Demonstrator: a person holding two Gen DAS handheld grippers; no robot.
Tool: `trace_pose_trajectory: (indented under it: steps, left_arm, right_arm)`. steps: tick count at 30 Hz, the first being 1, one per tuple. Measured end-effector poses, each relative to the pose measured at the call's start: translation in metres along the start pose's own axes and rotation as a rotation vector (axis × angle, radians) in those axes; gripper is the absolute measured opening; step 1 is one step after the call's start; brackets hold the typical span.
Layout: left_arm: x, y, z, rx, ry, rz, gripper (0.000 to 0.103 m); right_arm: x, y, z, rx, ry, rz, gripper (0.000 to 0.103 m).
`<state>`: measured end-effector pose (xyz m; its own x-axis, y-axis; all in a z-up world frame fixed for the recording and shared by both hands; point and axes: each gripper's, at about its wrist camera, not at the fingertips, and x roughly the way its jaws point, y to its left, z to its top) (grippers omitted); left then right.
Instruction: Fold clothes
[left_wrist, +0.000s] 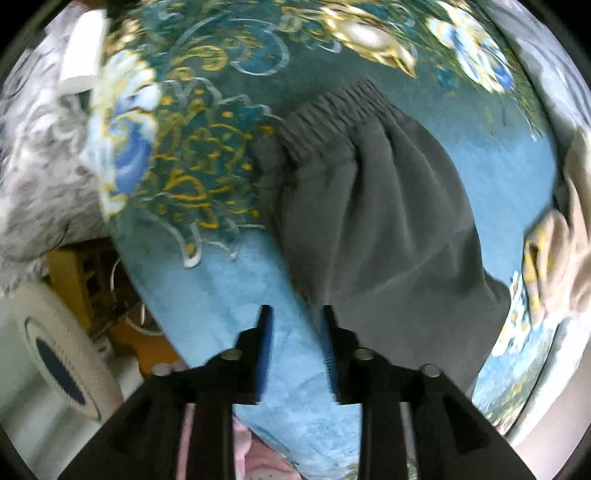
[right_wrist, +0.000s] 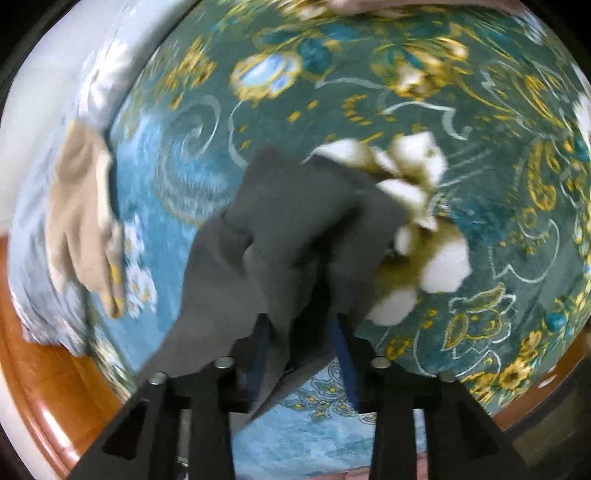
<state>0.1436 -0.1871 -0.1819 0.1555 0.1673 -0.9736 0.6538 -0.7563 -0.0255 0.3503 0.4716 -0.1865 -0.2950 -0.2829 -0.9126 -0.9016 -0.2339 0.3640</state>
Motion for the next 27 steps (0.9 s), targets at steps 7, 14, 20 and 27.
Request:
trace_pose_trajectory:
  steps: [7,14,20,27]
  left_arm:
    - [-0.025,-0.028,-0.018,-0.038,0.026,-0.121,0.042]
    - [-0.042,-0.076,-0.07,0.107,0.031,-0.13,0.042]
    - [-0.052,-0.111,-0.094,0.232,0.018,-0.11,0.042]
    - [-0.044,-0.117,-0.103,0.25,0.035,-0.102,0.042]
  right_arm:
    - [-0.007,-0.039,0.005,0.172,-0.056,0.23,0.061]
    - [0.033,-0.02,0.025,0.194,-0.01,0.293,0.061]
    - [0.045,-0.007,0.039,0.226,-0.013,0.306,0.024]
    - [0.012,-0.016,0.036,0.09,-0.077,0.378,0.018]
